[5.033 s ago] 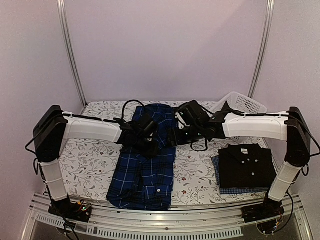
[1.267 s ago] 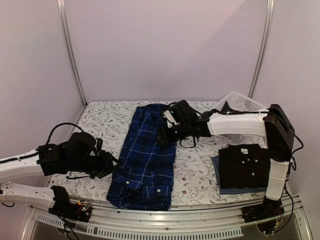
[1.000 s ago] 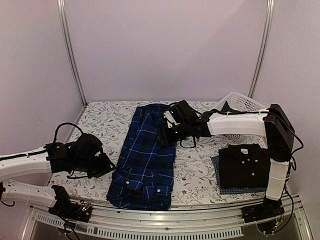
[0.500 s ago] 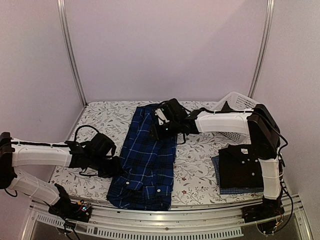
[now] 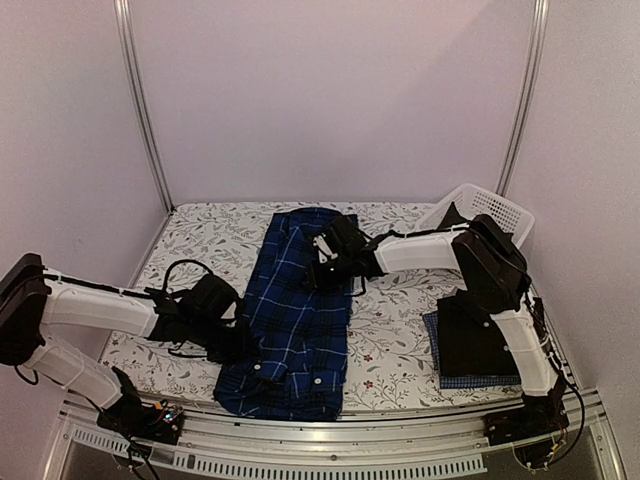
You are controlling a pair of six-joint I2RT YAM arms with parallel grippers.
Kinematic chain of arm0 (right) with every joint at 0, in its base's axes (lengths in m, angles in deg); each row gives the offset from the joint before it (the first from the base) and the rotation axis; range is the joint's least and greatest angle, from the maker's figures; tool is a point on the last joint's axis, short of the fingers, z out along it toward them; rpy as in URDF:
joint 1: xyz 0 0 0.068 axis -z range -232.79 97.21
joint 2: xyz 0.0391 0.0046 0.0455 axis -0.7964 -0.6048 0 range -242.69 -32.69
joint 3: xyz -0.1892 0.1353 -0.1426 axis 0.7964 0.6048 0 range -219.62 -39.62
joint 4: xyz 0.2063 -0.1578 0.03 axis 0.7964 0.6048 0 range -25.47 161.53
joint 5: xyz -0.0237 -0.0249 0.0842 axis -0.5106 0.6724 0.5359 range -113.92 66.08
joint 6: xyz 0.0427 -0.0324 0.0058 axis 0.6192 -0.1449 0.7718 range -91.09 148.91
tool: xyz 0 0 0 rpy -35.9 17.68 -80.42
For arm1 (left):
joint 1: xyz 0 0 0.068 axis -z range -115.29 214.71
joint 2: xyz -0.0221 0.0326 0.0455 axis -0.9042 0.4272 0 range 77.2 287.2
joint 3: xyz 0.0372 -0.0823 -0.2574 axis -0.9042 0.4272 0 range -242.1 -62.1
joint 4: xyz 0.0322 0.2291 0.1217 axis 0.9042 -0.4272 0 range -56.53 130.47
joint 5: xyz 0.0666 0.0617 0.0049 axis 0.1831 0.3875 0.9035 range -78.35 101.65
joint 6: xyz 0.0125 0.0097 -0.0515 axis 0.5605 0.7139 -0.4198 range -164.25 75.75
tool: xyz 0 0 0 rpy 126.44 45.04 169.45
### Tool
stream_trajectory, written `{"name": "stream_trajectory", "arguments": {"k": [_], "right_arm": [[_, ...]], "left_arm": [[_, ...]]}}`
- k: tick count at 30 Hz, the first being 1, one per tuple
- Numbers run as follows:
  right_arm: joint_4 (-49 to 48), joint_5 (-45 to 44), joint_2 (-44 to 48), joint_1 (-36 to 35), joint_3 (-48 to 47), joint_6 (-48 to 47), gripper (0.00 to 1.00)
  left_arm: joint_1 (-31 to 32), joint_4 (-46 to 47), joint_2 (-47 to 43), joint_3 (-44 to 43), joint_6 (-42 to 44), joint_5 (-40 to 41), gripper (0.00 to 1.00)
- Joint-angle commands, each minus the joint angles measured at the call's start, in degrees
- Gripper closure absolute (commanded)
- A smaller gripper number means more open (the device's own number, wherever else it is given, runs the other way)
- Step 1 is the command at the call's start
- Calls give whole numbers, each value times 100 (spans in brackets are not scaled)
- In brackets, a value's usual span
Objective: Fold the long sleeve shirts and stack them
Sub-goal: Move the rectangle-folded shirt to the center of the board.
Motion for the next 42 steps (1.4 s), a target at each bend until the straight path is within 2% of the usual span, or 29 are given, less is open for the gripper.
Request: {"name": "stream_trajectory", "arguments": {"k": [1,11,19,26,34,42], "right_arm": [[-249,279,-331,280,-191,283,62],[-316,750,-710,806,-569,388,61],[-46,1194,-967,1120,-1343,296,59],[350,1149,-503,1127,-1473,-93,55],[418,1180,39,1118,-1055,-121,52],[435,941,703,1057,-451,-255,52]], "left_arm": [[181,522,301,13,-29,-155,90],[261,1415,1468,-488,-113,-281,90],[200,1124,2353,-1542,154,-282,91],[80,692,1987,-1278,207,-373,91],[-67,272,1432,-842,368,-320,90],[-33,62,1461,-1434,690,-556,90]]}}
